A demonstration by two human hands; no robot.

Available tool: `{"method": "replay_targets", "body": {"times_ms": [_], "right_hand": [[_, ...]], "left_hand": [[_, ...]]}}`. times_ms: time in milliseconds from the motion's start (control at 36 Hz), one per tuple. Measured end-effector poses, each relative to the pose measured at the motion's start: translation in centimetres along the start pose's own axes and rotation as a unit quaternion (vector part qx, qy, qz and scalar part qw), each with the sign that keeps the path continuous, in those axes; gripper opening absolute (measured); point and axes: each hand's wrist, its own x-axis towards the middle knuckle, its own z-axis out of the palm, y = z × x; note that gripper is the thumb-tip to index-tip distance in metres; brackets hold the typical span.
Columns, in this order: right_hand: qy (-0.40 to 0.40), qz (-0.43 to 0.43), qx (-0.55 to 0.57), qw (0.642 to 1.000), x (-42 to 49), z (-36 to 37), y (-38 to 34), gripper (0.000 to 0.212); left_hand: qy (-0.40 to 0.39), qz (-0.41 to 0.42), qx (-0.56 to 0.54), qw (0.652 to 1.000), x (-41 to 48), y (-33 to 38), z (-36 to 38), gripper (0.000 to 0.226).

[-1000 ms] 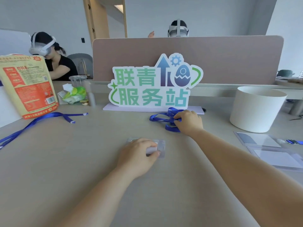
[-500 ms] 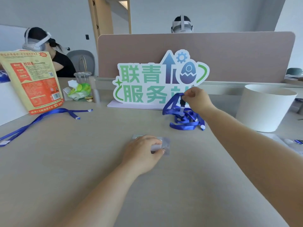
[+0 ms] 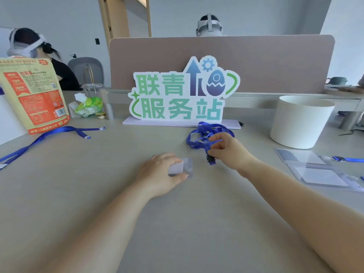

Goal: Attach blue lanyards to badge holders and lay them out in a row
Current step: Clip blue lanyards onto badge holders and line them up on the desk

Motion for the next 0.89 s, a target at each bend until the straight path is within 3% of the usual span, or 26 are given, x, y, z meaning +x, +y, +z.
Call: {"method": "replay_targets", "body": {"times_ms": [139,333,444,556,722,889], "right_hand": [[-0.01,0.003,-0.031,0.999,-1.5,-0.3,1.2,0.027],[0.053,-0.001,-0.048,0.997,-1.6,0.0,1.7,0.024],[0.025,-0.029,-0.145,0.989,-1.9,0.1,1.9,0.036],[0.05,-0.084,-0.209,0.973,-2.0,0.3,2.2,0.027],[0.024,-0.116,-0.118,0.986,-2.1,0.4,2.1,0.025],[0.013,-0.054,-0.005,0.998,-1.6,0.5,1.9,0.036]], "left_hand": [[-0.048,0.004,0.036,0.998,-0.2,0.0,-0.1,0.063],[-0.004,-0.016,0.036,0.999,-0.4,0.0,0.0,0.06],[0.0,-0.017,0.036,0.999,-0.7,0.3,-0.1,0.061],[-0.022,-0.009,0.017,1.0,-0.8,0.6,-0.1,0.063],[-0.012,-0.042,-0.02,0.999,-0.5,0.3,0.0,0.051],[-0.009,-0.027,-0.025,0.999,-0.3,0.3,0.1,0.066]]}}
